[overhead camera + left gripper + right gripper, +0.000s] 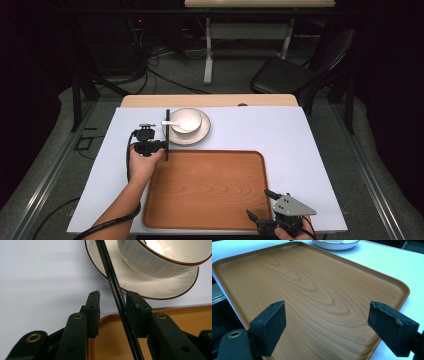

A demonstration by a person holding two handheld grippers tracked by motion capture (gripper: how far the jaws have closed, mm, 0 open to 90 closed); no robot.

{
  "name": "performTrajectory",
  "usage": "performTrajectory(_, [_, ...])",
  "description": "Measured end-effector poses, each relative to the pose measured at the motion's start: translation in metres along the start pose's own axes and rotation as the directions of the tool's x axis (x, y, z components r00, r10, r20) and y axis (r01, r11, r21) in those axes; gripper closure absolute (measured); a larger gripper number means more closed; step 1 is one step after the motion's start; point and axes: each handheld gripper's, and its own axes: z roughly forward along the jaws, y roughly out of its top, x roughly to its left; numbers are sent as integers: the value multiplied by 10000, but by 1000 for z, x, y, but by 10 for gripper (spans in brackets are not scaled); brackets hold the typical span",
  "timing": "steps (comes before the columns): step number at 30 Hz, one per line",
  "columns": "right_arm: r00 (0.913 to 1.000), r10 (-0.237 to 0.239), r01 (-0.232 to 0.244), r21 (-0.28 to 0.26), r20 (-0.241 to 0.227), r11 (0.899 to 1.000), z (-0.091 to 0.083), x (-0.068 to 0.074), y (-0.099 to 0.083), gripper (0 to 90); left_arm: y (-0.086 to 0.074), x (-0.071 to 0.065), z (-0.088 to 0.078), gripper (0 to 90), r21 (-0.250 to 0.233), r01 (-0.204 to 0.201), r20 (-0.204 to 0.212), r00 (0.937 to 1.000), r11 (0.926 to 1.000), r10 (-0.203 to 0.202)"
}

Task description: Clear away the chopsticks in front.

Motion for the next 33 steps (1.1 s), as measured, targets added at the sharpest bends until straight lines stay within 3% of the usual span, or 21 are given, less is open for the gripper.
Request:
performTrajectory(9, [10000,21,-21,10,-35,10000,0,0,0,146,3,1,2,700,499,241,37,9997,9985,-243])
performTrajectory(20, [10000,38,-38,-5,-50,10000,-1,0,0,146,9,2,6,734,1093,634,-225,9979,9920,-613])
performTrajectory(25, [9999,76,-76,3,-67,10000,-1,0,0,147,13,1,8,776,1304,1069,-290,9942,9857,-1040])
performTrajectory(33, [9999,73,-73,-7,-101,10000,-1,0,0,146,21,-1,9,824,1747,1277,-545,9913,9763,-1199])
